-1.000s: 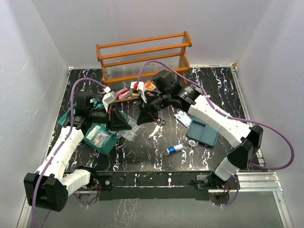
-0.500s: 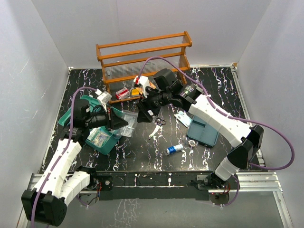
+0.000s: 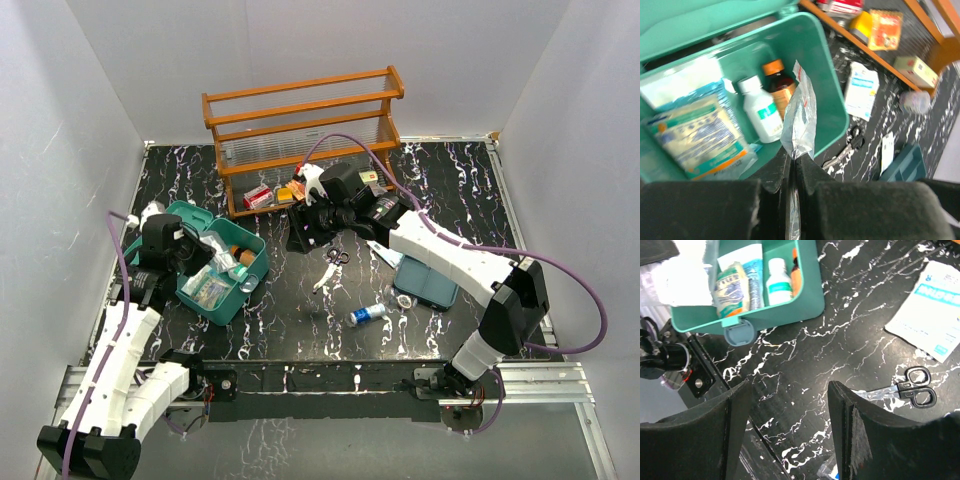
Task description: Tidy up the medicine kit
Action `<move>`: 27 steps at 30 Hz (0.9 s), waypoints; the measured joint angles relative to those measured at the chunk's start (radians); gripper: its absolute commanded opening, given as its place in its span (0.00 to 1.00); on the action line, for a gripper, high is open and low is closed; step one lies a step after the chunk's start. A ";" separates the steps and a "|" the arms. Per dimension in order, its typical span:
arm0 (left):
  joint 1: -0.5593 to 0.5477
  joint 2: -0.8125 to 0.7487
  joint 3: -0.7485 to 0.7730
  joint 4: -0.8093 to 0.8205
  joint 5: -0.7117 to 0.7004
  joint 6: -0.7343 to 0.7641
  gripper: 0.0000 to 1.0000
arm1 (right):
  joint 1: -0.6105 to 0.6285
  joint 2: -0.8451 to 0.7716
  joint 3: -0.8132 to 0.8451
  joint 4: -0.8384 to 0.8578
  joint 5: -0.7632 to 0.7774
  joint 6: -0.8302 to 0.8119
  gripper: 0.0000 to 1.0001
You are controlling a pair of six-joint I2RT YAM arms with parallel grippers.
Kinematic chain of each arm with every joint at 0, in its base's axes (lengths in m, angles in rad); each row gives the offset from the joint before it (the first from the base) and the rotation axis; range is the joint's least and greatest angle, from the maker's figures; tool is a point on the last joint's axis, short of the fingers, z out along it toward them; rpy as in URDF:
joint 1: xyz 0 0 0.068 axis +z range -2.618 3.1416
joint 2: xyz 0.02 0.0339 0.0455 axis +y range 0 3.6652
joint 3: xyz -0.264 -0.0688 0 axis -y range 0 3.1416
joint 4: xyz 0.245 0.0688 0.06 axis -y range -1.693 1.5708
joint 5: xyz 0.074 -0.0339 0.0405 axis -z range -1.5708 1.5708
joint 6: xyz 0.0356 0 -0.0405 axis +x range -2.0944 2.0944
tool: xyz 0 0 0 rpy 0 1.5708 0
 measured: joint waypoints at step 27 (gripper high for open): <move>0.000 0.159 -0.130 -0.105 -0.196 -0.237 0.05 | -0.001 0.000 -0.072 0.056 0.063 0.013 0.59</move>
